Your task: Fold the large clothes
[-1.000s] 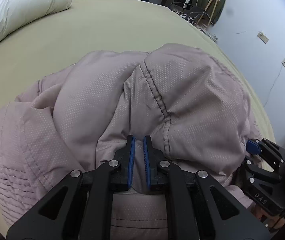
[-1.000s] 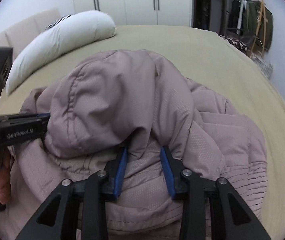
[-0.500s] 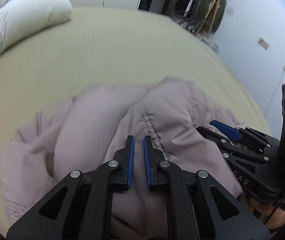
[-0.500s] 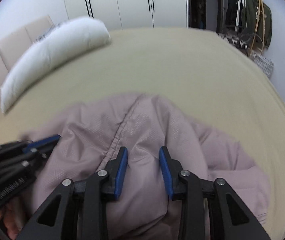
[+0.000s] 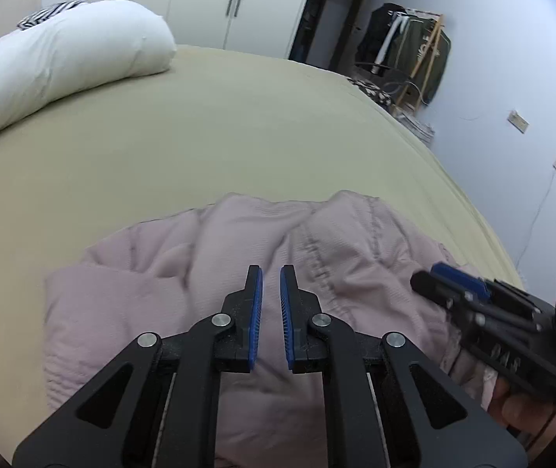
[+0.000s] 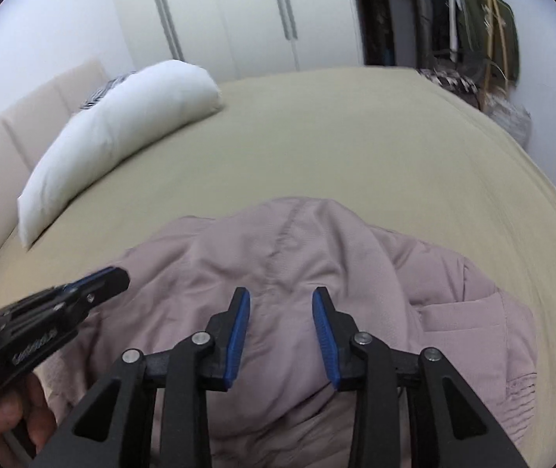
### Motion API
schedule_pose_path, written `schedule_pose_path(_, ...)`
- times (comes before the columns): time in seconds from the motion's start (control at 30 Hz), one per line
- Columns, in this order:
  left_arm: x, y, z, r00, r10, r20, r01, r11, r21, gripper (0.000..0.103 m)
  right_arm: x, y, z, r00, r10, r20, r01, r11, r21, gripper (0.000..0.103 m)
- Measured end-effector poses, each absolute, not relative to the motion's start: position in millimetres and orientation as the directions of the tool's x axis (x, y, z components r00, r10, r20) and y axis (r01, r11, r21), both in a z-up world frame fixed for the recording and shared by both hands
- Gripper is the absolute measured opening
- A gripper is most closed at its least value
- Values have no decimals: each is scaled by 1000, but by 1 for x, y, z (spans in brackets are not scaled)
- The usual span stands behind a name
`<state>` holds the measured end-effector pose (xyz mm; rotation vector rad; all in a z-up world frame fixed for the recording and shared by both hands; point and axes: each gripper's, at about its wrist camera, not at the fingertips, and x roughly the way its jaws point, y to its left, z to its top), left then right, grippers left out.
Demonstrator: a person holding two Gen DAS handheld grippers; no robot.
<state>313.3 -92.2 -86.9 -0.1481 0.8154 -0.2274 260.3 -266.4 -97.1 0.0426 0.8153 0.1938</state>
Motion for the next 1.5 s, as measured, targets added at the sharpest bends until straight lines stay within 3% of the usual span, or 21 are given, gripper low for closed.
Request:
schedule_pose_path(0.1, 323, -89, -116, 598, -239, -765, 113, 970, -214, 9, 268, -241, -133, 613, 154, -775, -193, 980, 42, 38)
schedule_pose_path(0.2, 332, -90, -134, 572, -240, -784, 118, 970, -212, 9, 272, -232, -147, 622, 127, -773, -199, 980, 1, 38)
schedule_pose_path(0.3, 332, -86, -124, 582, -266, -769, 112, 962, -249, 9, 280, -234, -125, 597, 144, -789, -186, 982, 38, 37)
schedule_pose_path(0.4, 325, -79, -112, 619, -264, -739, 113, 962, -249, 9, 289, -248, -89, 696, 140, -705, -135, 989, 64, 37)
schedule_pose_path(0.47, 328, -83, -120, 604, -260, -753, 115, 964, -240, 9, 309, -250, -94, 663, 141, -735, -126, 989, 76, 48)
schedule_pose_path(0.5, 328, -81, -119, 607, -266, -749, 116, 962, -248, 9, 321, -247, -109, 611, 146, -778, -133, 988, 81, 69)
schedule_pose_path(0.53, 330, -82, -116, 609, -277, -744, 114, 958, -263, 9, 331, -243, -126, 569, 150, -809, -157, 985, 72, 80)
schedule_pose_path(0.63, 318, -67, -103, 619, -280, -734, 105, 955, -276, 9, 325, -225, -125, 614, 82, -785, -197, 979, -51, 79)
schedule_pose_path(0.8, 272, -24, -61, 642, -258, -722, 90, 961, -263, 9, 271, -246, -71, 702, 176, -690, -147, 984, 102, 79)
schedule_pose_path(0.9, 222, 5, -49, 639, -245, -729, 66, 962, -265, 12, 221, -266, -49, 716, 241, -655, -160, 970, 182, 84)
schedule_pose_path(0.93, 203, 15, -47, 633, -238, -736, 58, 963, -262, 19, 201, -272, -46, 709, 261, -655, -165, 965, 206, 85)
schedule_pose_path(1.0, 161, 38, -41, 622, -224, -750, 37, 965, -258, 49, 162, -283, -46, 692, 292, -660, -165, 954, 249, 85)
schedule_pose_path(1.03, 135, 49, -42, 622, -227, -750, 30, 963, -267, 73, 143, -290, -46, 684, 301, -664, -155, 950, 270, 87)
schedule_pose_path(1.07, 113, 60, -41, 621, -229, -750, 26, 962, -273, 77, 124, -299, -46, 677, 305, -670, -138, 946, 292, 88)
schedule_pose_path(1.3, -22, 96, -72, 488, -269, -830, -43, 943, -331, 77, -9, -360, -68, 637, 307, -707, 11, 913, 407, 92)
schedule_pose_path(1.5, -119, 109, -111, 365, -334, -869, -80, 918, -387, 77, -88, -396, -98, 581, 268, -768, 125, 904, 410, 93)
